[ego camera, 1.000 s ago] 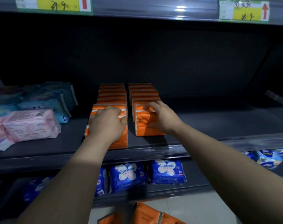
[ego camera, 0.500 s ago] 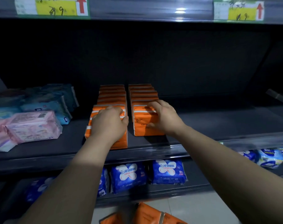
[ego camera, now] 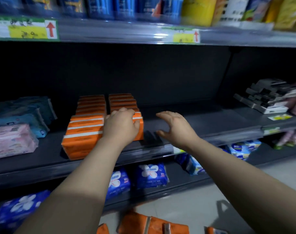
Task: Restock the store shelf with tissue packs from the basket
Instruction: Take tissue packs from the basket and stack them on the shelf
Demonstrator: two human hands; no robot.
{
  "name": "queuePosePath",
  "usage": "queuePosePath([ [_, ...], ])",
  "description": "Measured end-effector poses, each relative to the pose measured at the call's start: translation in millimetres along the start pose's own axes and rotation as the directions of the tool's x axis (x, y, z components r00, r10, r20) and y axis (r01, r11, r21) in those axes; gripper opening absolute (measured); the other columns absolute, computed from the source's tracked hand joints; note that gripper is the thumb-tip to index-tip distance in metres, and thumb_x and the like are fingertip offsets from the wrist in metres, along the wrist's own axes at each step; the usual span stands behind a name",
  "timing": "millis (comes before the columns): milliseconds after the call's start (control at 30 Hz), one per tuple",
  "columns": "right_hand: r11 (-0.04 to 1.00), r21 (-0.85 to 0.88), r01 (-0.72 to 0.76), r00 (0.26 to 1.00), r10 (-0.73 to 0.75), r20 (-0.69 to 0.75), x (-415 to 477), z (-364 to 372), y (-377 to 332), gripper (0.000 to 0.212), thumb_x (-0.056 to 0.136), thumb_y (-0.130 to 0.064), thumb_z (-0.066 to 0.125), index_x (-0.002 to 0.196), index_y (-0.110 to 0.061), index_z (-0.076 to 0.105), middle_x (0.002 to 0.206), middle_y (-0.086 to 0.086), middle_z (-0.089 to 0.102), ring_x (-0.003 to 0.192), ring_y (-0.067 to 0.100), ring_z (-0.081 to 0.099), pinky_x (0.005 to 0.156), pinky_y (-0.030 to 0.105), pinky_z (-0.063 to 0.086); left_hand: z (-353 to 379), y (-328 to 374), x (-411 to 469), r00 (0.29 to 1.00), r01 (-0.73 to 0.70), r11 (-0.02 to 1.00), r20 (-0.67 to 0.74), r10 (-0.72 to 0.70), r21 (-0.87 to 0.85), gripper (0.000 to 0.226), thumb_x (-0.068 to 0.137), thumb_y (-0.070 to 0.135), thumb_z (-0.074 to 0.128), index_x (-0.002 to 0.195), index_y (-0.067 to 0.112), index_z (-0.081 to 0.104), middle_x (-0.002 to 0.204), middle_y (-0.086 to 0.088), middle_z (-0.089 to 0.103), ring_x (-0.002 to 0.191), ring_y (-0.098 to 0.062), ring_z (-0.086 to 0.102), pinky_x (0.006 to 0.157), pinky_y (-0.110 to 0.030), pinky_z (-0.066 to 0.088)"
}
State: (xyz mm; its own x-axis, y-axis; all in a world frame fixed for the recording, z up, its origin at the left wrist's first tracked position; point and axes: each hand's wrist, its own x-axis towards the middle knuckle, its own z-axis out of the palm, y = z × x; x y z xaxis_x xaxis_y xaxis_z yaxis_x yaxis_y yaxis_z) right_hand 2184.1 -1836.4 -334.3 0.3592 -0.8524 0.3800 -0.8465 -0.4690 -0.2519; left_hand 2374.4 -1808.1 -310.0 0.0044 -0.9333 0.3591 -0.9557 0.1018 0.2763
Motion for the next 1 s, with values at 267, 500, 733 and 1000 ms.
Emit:
queuePosePath([
  [267, 0.958, -0.064, -0.279, 0.96, 0.279, -0.007, -119.8, -68.0, 89.7, 0.053, 0.08, -0.021, 0.069, 0.13, -0.011, 0.056, 0.13, 0.01, 0.059, 0.122, 0.027, 0.053, 0.102, 0.032, 0.036, 35.1, 120.6, -12.0, 0.958, -0.275, 0.961, 0.077, 0.275, -0.008, 0.038, 0.09, 0.04, 0.05, 0.121, 0.02, 0.06, 0.124, -0.005, 0.058, 0.112, -0.031, 0.054, 0.091, -0.038, 0.042],
  [500, 0.818, -0.112, -0.564, 0.825, 0.564, -0.035, -249.9, -122.7, 164.6, 0.048, 0.083, -0.018, 0.068, 0.13, -0.016, 0.057, 0.13, 0.006, 0.06, 0.109, 0.026, 0.06, 0.091, 0.024, 0.035, 88.4, 240.1, -51.2, 0.83, -0.534, 0.844, 0.161, 0.534, -0.048, 0.031, 0.09, 0.038, 0.047, 0.111, 0.021, 0.061, 0.115, -0.004, 0.061, 0.108, -0.029, 0.054, 0.087, -0.036, 0.041],
  [733, 0.615, -0.178, -0.768, 0.62, 0.784, 0.031, -368.3, -154.9, 233.2, 0.048, 0.087, -0.021, 0.063, 0.134, -0.02, 0.053, 0.136, 0.0, 0.056, 0.124, 0.023, 0.051, 0.098, 0.028, 0.038, 161.4, 340.1, -110.2, 0.641, -0.69, 0.708, 0.329, 0.693, -0.149, 0.031, 0.088, 0.038, 0.05, 0.111, 0.02, 0.061, 0.115, -0.006, 0.062, 0.108, -0.03, 0.057, 0.086, -0.039, 0.047],
  [1000, 0.388, -0.104, -0.916, 0.384, 0.922, 0.052, -450.2, -162.3, 291.8, 0.051, 0.084, -0.019, 0.066, 0.134, -0.019, 0.053, 0.132, 0.002, 0.058, 0.122, 0.023, 0.053, 0.097, 0.026, 0.039, 241.7, 425.2, -140.9, 0.494, -0.705, 0.657, 0.479, 0.726, -0.269, 0.033, 0.087, 0.033, 0.054, 0.117, 0.019, 0.058, 0.12, -0.006, 0.06, 0.112, -0.029, 0.056, 0.089, -0.04, 0.048],
])
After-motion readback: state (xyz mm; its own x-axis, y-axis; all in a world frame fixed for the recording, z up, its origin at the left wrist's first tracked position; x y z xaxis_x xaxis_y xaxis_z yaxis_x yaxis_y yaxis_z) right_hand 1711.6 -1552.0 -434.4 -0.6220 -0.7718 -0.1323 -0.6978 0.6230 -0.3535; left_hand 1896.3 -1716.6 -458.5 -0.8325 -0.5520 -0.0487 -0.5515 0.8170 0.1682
